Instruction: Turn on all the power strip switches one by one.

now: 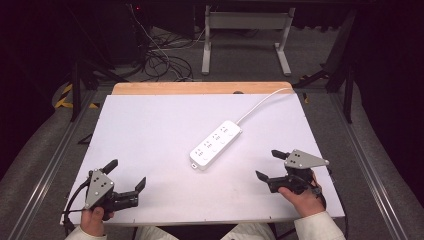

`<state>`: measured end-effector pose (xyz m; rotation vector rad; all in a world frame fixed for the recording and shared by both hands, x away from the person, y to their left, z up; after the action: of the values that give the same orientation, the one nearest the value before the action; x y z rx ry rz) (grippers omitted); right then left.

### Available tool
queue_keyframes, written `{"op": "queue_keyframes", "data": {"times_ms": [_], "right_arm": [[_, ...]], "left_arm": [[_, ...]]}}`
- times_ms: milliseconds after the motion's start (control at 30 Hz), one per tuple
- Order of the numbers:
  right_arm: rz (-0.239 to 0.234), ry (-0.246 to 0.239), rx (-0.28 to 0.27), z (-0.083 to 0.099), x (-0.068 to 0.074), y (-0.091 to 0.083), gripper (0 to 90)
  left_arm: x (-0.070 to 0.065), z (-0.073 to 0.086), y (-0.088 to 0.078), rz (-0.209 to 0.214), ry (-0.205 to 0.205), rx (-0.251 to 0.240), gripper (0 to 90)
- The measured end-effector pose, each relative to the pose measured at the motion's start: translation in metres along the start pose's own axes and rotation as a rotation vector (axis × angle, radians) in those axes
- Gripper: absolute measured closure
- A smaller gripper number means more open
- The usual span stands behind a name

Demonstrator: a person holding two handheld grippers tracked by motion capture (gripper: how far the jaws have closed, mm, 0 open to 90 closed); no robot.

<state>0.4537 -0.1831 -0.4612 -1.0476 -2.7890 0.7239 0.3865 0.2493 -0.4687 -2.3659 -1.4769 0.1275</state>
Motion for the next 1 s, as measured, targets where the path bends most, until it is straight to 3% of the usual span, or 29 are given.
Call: {"op": "queue_keyframes", "data": {"times_ms": [200, 433, 533, 667, 800, 1000], "right_arm": [[-0.008, 0.010, 0.001, -0.012, -0.002, 0.003, 21.5], [-0.050, 0.019, 0.065, -0.028, -0.005, 0.012, 29.4], [-0.049, -0.008, 0.059, -0.035, -0.004, 0.015, 35.4], [-0.035, -0.046, 0.069, -0.043, -0.004, 0.021, 36.3], [-0.041, -0.055, 0.088, -0.049, -0.004, 0.028, 38.0], [-0.039, -0.085, 0.084, -0.056, -0.004, 0.034, 47.3]], "left_arm": [[0.001, 0.000, 0.000, 0.000, 0.001, 0.002, 1.3], [0.000, 0.001, 0.000, 0.003, -0.002, 0.004, 1.3], [0.000, 0.001, 0.001, 0.003, -0.005, 0.004, 1.3], [0.000, 0.001, 0.001, 0.002, -0.003, 0.007, 1.4], [0.001, 0.001, 0.001, 0.001, 0.000, 0.011, 1.3], [0.001, 0.002, 0.000, 0.002, 0.000, 0.013, 1.4]]}}
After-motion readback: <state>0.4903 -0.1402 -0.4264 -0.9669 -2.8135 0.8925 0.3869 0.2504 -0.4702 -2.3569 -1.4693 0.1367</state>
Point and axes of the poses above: each handheld gripper's, and its own axes: y roughly forward along the jaws, z roughly out of its underside, x roughly to its left, the point moved 6 cm from there along y, roughly forward along the jaws, and after that the axes turned 2 degrees about x, right-handed, at the moved point
